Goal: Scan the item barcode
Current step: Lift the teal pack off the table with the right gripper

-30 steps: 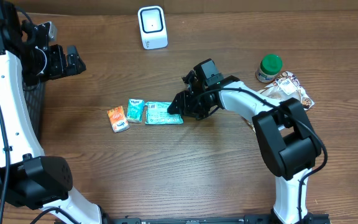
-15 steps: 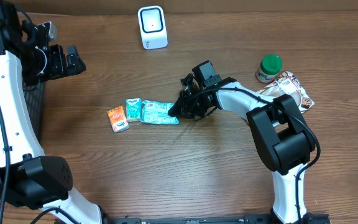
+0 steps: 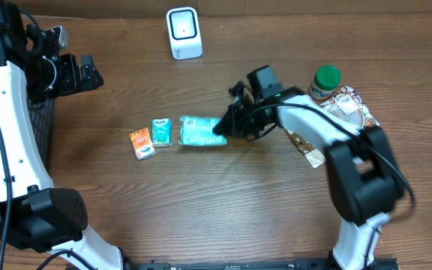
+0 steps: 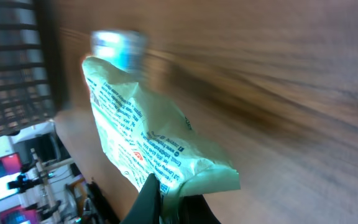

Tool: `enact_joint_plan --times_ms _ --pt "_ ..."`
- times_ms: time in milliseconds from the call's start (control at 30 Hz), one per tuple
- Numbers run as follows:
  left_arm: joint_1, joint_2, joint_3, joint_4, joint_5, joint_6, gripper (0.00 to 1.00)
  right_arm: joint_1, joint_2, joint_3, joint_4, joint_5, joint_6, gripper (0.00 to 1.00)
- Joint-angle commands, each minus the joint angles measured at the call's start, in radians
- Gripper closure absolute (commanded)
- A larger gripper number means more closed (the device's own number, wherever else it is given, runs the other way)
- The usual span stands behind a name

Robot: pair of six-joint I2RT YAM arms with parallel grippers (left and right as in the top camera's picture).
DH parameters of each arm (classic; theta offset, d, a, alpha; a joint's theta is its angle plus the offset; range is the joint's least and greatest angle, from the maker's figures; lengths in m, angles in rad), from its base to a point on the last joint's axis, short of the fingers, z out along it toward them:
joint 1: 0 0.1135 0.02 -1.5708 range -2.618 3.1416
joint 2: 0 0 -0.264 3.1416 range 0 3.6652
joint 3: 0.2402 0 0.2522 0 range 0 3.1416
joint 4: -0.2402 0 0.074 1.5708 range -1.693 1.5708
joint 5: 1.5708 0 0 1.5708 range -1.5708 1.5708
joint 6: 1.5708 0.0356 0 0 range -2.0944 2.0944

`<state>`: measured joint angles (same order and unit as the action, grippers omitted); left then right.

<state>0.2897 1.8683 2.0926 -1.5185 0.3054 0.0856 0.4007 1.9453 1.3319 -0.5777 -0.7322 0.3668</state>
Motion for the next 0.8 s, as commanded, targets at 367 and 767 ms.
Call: enact_joint_plan --times_ms 367,767 --pt "0.003 -0.002 0.009 0.002 -0.002 0.016 0.0 0.001 -0.441 0.01 -0.142 0.024 -0.088 0.96" --pt "0.003 -0.002 0.009 0.002 -0.002 0.016 0.0 0.001 -0.446 0.01 -0.2 0.035 -0.11 0.96"
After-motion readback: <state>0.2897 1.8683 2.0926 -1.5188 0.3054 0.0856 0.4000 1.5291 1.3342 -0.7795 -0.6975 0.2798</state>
